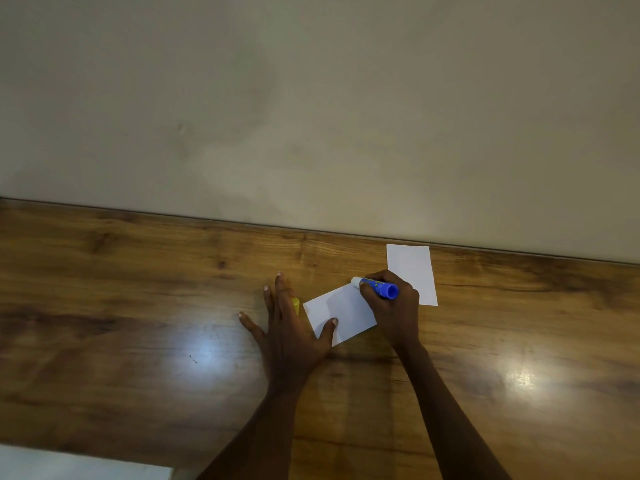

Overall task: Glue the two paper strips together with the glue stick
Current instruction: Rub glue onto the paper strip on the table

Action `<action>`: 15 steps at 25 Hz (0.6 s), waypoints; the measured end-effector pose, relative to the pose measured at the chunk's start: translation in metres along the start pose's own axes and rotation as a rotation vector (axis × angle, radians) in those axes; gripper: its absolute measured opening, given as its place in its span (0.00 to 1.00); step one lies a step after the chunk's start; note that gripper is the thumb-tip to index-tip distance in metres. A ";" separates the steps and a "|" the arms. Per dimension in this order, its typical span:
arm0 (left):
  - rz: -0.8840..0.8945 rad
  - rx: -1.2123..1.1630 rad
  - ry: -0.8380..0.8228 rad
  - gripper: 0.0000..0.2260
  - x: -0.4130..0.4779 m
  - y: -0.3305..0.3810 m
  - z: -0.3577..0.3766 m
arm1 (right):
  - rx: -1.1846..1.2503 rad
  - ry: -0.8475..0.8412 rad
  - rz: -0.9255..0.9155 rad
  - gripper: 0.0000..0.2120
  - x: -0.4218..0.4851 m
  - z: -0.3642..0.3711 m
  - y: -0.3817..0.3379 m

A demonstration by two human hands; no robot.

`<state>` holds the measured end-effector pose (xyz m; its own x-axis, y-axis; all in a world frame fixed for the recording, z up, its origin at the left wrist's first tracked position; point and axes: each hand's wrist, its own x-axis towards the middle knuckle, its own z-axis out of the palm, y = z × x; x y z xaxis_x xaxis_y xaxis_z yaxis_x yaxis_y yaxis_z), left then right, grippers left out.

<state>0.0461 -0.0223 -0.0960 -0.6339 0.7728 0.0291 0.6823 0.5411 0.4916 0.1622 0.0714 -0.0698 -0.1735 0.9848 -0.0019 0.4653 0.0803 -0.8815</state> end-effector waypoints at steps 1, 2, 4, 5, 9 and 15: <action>-0.001 0.006 0.000 0.50 0.000 0.000 0.000 | -0.006 0.009 -0.002 0.07 0.000 0.000 0.000; -0.002 0.010 0.001 0.50 0.000 0.000 0.000 | -0.014 0.013 -0.005 0.07 0.000 0.000 0.001; -0.003 0.008 -0.001 0.50 0.001 0.000 0.000 | -0.033 0.015 -0.010 0.07 -0.002 0.002 0.000; 0.001 0.006 -0.001 0.50 0.001 -0.001 0.001 | -0.044 0.011 -0.010 0.07 -0.002 0.002 -0.002; 0.010 0.002 0.012 0.50 0.000 0.000 0.002 | 0.031 0.078 0.059 0.12 -0.012 -0.004 -0.009; 0.008 0.020 0.001 0.50 0.001 -0.001 0.002 | -0.580 0.049 0.097 0.19 -0.057 0.005 -0.002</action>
<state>0.0459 -0.0215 -0.0980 -0.6289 0.7767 0.0336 0.6944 0.5418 0.4737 0.1663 0.0144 -0.0702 -0.0724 0.9968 -0.0353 0.8783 0.0469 -0.4759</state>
